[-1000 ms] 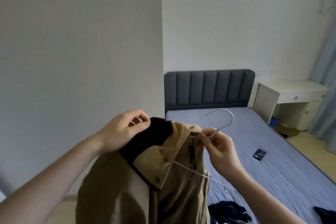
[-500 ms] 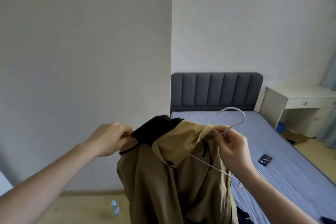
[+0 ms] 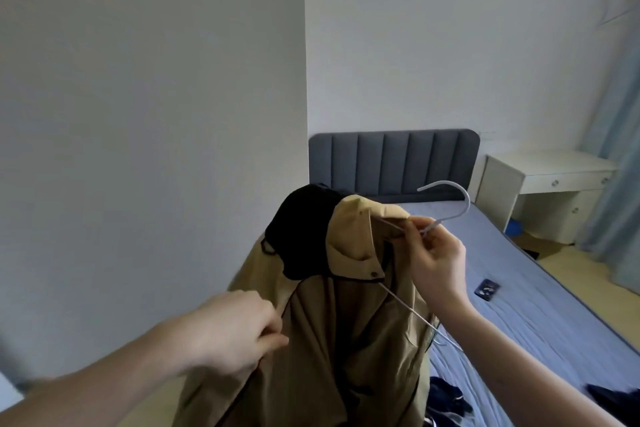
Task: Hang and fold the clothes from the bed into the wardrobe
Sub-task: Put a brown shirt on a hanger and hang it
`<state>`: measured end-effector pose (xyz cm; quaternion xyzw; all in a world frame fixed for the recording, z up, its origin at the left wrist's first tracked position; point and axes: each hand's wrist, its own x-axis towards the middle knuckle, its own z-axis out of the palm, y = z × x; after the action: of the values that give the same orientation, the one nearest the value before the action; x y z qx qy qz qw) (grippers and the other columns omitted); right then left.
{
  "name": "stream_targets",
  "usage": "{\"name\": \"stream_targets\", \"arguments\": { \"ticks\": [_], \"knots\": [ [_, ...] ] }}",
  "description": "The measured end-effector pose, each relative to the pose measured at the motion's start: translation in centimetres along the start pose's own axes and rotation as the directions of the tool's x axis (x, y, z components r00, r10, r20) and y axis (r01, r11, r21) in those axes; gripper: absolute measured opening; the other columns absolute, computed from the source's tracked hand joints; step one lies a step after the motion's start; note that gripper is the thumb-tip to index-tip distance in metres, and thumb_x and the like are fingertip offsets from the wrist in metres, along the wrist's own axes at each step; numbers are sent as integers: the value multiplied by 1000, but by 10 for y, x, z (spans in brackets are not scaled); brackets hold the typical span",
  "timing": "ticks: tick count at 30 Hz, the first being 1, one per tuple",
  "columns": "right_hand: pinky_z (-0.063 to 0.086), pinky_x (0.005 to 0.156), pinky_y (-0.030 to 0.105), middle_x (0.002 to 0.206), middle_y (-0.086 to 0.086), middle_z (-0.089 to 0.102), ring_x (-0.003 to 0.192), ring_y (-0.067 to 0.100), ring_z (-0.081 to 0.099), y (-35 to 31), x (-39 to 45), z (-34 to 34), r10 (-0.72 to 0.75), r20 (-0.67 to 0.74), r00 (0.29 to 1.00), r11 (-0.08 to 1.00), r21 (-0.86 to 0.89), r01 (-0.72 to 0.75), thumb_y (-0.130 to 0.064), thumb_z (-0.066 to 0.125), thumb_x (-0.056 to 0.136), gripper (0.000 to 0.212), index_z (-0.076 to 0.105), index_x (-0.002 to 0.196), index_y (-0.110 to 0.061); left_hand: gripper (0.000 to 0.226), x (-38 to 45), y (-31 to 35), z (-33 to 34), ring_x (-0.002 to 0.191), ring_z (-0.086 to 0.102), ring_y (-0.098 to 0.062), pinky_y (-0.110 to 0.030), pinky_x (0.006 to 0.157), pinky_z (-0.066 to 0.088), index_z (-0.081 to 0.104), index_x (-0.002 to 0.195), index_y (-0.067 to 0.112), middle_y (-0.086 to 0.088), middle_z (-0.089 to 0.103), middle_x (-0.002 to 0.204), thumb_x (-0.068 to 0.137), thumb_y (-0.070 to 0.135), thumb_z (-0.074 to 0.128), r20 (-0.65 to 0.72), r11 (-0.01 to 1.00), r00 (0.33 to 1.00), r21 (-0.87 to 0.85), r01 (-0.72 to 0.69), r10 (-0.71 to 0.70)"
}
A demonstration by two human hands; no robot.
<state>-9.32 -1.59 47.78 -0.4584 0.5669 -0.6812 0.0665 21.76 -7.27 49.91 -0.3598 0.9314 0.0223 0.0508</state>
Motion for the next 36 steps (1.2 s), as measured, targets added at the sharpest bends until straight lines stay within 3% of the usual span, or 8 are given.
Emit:
{"name": "stream_targets", "arguments": {
  "ticks": [6, 10, 14, 20, 24, 27, 31, 36],
  "knots": [
    [64, 72, 40, 82, -11, 78, 79, 10, 76, -7, 0, 7, -35, 99, 994, 999, -33, 38, -18, 68, 99, 22, 75, 92, -38, 17, 35, -34, -69, 82, 62, -5, -30, 75, 52, 62, 99, 40, 19, 69, 91, 87, 51, 69, -574, 979, 808, -205, 14, -132],
    [62, 70, 29, 83, -13, 77, 80, 9, 75, -18, -3, 14, -104, 180, 978, 994, -27, 110, -16, 68, 99, 26, 75, 92, -40, 64, 67, -32, -85, 123, 49, -7, -31, 105, 41, 48, 134, 43, 22, 54, 136, 77, 65, 67, -421, 993, 903, -34, -113, 88],
    [61, 72, 31, 86, -10, 78, 84, 13, 75, -24, -3, 10, -110, 229, 967, 994, 11, 110, -14, 67, 99, 26, 76, 91, -38, 19, 94, -12, -72, 73, 57, -8, -29, 63, 39, 48, 79, 49, 21, 59, 78, 87, 60, 61, -345, 981, 928, -71, -179, 144],
    [58, 88, 34, 102, -12, 74, 98, 9, 70, -15, 1, -24, -36, 323, 946, 992, -99, 72, -26, 67, 98, 13, 68, 110, -31, 21, 105, -7, -67, 62, 56, -18, -37, 58, 48, 51, 72, 29, 9, 59, 65, 84, 42, 61, -502, 956, 857, -177, -235, 117],
    [56, 83, 30, 104, -15, 71, 99, 10, 70, 28, -22, -75, -6, -185, 983, 987, -160, -24, -35, 62, 101, 7, 66, 107, -35, 20, 102, -20, -72, 66, 55, -26, -38, 61, 49, 57, 74, 25, 7, 61, 65, 77, 44, 58, -592, 964, 805, -187, -187, 41],
    [51, 77, 33, 103, 0, 71, 95, 24, 68, 81, -62, -92, 371, -438, 819, 915, 20, -404, -35, 53, 105, 15, 64, 99, -27, 17, 95, -29, -78, 65, 55, -26, -38, 62, 50, 57, 73, 26, 8, 60, 63, 76, 43, 59, -616, 968, 787, -178, -176, 30],
    [48, 92, 36, 136, 7, 60, 117, 24, 61, 135, -119, -54, 781, 73, 620, 621, -196, -759, -41, 79, 88, 58, 53, 135, -18, 13, 88, -27, -89, 63, 53, -28, -38, 60, 48, 52, 67, 35, 8, 57, 59, 74, 44, 59, -616, 973, 786, -145, -178, 52],
    [46, 103, 35, 162, 8, 36, 143, 27, 45, 147, -128, 9, 845, 351, 404, 495, -223, -840, -65, 89, 61, 130, 19, 162, -21, 11, 71, -24, -105, 61, 55, -11, -28, 55, 38, 55, 69, 49, 22, 61, 68, 76, 42, 59, -596, 965, 797, -136, -225, 101]
  ]
}}
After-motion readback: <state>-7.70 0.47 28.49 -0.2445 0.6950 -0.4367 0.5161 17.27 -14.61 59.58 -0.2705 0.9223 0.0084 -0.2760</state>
